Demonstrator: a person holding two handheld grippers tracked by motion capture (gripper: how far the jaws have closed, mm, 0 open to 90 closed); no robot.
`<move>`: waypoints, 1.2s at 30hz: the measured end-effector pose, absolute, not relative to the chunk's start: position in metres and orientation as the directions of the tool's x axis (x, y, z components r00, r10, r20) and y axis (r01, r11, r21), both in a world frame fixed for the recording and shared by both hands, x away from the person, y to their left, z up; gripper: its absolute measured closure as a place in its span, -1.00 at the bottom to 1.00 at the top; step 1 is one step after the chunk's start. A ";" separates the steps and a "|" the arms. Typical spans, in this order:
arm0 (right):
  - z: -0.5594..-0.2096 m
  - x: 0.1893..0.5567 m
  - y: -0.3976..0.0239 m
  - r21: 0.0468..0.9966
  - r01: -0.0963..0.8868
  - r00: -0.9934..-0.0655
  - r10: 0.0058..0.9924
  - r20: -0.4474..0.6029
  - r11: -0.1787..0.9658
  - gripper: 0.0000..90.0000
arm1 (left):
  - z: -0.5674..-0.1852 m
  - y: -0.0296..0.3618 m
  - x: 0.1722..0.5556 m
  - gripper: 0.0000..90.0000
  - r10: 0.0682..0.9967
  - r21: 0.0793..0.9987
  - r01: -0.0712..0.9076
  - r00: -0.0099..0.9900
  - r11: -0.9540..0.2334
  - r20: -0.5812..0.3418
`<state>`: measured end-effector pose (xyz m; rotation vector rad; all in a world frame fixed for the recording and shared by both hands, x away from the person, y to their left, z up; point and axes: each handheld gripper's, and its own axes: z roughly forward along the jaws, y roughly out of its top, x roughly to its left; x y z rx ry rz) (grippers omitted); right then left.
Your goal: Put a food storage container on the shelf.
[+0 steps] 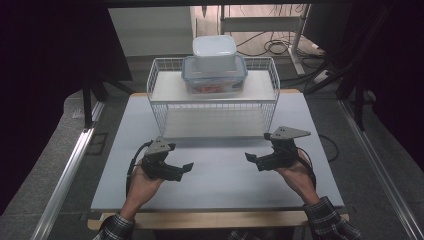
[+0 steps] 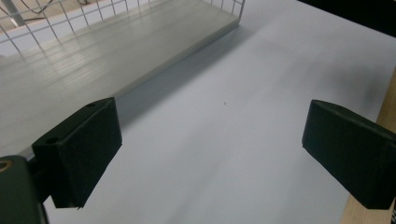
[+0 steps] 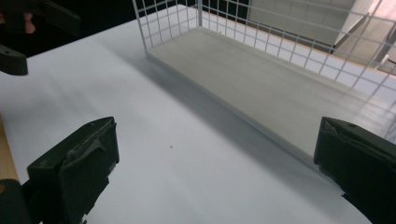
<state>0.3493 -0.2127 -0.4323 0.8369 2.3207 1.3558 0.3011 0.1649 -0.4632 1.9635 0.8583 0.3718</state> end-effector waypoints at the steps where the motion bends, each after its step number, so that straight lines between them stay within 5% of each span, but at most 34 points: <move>1: -0.434 0.348 -0.214 0.868 0.323 -0.773 0.635 0.011 0.377 -1.00 | -0.465 0.166 0.300 -0.90 0.702 0.850 0.416 0.707 -0.324 -0.079; 36: -0.497 0.320 -0.239 0.791 0.406 -0.744 0.668 -0.004 0.458 -1.00 | -0.525 0.183 0.274 -0.97 0.762 0.762 0.509 0.647 -0.401 -0.032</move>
